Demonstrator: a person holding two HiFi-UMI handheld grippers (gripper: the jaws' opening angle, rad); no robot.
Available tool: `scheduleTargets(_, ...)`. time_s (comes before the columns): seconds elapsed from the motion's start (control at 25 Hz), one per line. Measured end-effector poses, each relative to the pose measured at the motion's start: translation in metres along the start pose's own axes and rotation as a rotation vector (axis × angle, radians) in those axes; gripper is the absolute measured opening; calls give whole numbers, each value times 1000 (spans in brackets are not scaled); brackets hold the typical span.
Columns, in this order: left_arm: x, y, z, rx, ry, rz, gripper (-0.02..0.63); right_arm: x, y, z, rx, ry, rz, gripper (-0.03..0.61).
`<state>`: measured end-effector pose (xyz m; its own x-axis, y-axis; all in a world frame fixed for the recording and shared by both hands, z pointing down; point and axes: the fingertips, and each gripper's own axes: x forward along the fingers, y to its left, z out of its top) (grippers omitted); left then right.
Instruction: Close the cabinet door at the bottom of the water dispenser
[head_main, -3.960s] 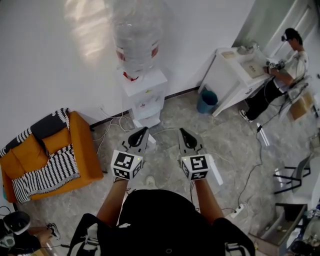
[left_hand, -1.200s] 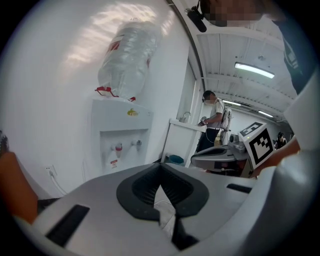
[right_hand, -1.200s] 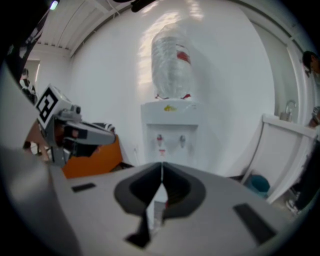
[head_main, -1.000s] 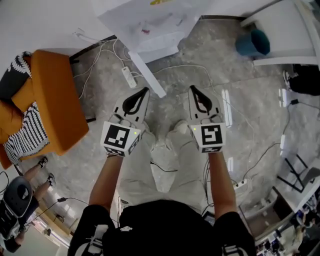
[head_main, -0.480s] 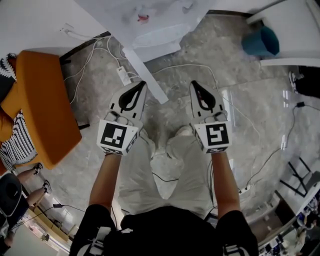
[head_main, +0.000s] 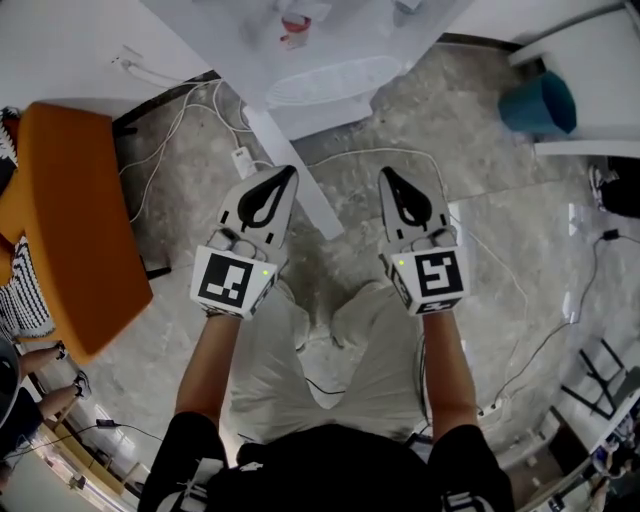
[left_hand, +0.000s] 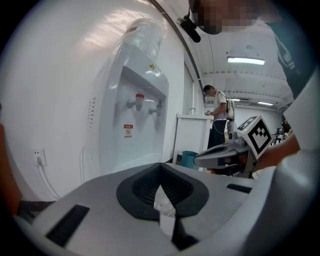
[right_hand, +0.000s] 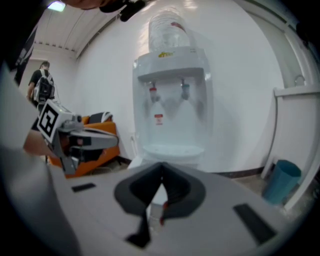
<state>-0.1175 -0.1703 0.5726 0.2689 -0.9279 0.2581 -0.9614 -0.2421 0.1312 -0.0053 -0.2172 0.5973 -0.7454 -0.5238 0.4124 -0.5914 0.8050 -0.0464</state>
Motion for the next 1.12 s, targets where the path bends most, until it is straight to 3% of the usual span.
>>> scheduleTargets(0.28, 17, 11, -29, 3, -28, -5, 11, 32, -5, -26, -17, -25, 20, 34)
scheduleTargets(1.12, 28, 40, -60, 66, -162, 26, 11, 82, 0, -59, -48, -79, 102, 34)
